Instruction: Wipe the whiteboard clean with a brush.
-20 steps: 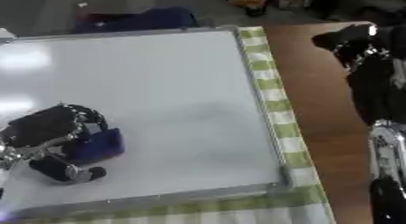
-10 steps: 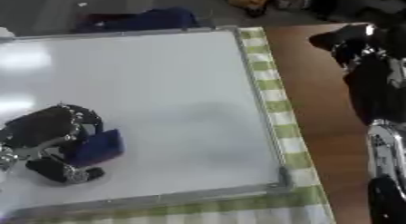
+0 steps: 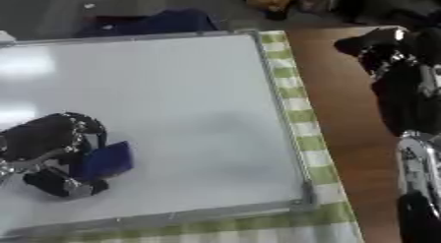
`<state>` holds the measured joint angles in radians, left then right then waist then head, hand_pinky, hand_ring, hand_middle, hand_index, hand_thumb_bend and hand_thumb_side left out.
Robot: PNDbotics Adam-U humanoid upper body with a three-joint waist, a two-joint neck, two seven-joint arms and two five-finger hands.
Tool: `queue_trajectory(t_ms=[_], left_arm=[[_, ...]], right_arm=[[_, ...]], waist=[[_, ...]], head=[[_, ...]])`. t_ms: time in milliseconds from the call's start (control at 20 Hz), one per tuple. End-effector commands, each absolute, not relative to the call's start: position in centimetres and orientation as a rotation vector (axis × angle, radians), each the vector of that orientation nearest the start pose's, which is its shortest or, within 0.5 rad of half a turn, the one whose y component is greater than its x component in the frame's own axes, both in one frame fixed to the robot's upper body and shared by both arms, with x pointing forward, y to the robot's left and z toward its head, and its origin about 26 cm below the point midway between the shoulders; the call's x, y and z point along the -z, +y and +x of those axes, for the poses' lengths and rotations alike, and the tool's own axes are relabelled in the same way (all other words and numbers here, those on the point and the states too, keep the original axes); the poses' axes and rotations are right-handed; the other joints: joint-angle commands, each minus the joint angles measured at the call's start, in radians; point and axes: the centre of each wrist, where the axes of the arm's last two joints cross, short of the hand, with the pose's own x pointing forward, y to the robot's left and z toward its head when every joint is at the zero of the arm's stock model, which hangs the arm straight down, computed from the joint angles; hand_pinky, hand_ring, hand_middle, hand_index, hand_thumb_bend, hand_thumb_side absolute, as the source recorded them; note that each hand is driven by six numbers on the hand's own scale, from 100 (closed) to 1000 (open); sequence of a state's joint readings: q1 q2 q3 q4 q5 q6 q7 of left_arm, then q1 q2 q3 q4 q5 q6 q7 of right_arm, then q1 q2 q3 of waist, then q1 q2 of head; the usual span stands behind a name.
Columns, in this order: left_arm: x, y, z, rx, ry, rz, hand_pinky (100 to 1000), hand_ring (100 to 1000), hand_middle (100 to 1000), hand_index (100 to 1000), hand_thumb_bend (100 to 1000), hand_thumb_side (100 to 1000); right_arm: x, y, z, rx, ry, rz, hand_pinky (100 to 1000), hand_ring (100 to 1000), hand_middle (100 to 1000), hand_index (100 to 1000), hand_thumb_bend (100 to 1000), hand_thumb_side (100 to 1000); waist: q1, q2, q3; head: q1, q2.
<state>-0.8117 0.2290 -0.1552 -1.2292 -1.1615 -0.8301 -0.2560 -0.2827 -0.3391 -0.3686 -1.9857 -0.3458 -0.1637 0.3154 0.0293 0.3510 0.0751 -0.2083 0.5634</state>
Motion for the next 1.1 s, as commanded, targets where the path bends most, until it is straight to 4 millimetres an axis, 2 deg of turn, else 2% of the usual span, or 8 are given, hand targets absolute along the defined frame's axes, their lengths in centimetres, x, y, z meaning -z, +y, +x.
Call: queue_trajectory(t_ms=[50, 450, 650, 1100], left_arm=[[-19.3, 18.5, 44.3, -2.261, 2.14, -0.805, 631, 674, 521, 100, 439, 632], [-18.9, 18.4, 44.6, -2.29, 2.103, -0.83, 640, 685, 526, 100, 541, 647], [-18.7, 18.4, 44.7, -2.271, 2.104, -0.863, 638, 672, 504, 100, 510, 639], [-17.8, 18.5, 45.1, -2.265, 2.099, -0.89, 629, 653, 478, 100, 376, 591]], right_arm=[[-22.9, -35.5, 28.1, -0.34, -2.505, -0.011, 830, 722, 533, 634, 433, 829], [-22.9, -35.5, 28.1, -0.346, -2.505, -0.008, 830, 722, 532, 634, 438, 828], [-22.9, -35.4, 28.1, -0.349, -2.504, -0.007, 830, 722, 532, 634, 439, 827], [-22.9, -35.4, 28.1, -0.35, -2.505, -0.008, 831, 723, 532, 634, 442, 828]], waist=[[-0.002, -0.021, 0.0], [-0.002, -0.018, -0.004], [-0.002, -0.017, -0.005], [-0.002, -0.014, -0.008]], head=[[-0.003, -0.012], [-0.002, -0.014], [-0.002, -0.017], [-0.002, -0.019]])
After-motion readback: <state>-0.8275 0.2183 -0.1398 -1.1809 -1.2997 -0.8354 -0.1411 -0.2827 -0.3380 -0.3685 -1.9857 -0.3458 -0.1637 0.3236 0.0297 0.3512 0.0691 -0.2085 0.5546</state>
